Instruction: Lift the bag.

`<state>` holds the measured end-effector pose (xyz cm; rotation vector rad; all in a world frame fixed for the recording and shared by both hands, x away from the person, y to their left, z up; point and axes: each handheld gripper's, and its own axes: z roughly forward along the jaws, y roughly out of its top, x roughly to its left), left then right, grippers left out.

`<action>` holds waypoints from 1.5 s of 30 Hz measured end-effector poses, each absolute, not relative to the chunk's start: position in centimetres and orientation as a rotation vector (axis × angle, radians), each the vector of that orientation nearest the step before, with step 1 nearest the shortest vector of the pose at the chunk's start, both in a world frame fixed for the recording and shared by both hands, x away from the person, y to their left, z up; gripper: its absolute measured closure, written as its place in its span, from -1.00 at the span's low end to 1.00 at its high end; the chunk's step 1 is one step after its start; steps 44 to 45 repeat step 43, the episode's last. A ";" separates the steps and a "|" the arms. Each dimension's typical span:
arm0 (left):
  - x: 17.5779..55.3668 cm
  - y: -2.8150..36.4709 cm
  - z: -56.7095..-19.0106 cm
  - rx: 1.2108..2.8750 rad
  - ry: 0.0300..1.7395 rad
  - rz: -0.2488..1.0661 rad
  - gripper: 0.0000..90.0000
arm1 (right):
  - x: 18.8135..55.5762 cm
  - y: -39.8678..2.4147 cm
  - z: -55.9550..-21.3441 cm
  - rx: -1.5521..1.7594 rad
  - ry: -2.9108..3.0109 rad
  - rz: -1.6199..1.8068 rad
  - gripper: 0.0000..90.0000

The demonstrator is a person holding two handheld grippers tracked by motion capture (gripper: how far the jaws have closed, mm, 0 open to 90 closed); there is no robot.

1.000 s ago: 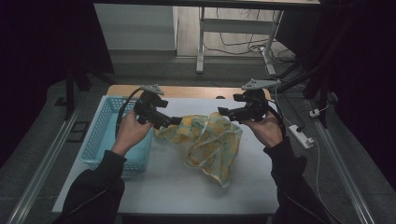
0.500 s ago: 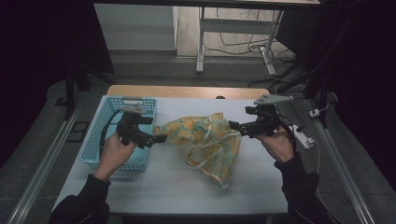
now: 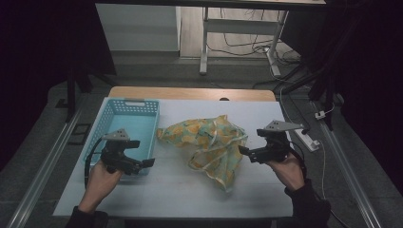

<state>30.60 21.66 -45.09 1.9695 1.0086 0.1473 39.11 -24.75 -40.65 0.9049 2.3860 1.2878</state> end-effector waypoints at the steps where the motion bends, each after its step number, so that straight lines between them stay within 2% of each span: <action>1: 30.2 21.7 -45.4 1.968 1.015 0.147 -1.00 | 38.9 -24.9 -41.0 0.909 2.387 1.283 -0.99; 8: 27.2 22.5 -47.0 1.945 1.049 0.155 -1.00 | 37.2 -26.0 -43.2 0.944 2.385 1.270 -1.00; 15: 24.3 23.2 -48.3 1.949 1.090 0.242 -1.00 | 35.3 -27.5 -45.2 1.003 2.349 1.281 -1.00; 19: 23.1 23.7 -49.2 1.928 1.114 0.240 -1.00 | 34.2 -28.0 -46.4 1.029 2.341 1.242 -1.00; 31: 22.1 25.5 -51.8 1.942 1.214 0.230 -1.00 | 32.1 -29.4 -49.2 1.061 2.374 1.137 -1.00; 45: 21.9 26.5 -52.0 1.959 1.307 0.225 -1.00 | 31.0 -30.4 -50.1 1.115 2.401 1.035 -0.99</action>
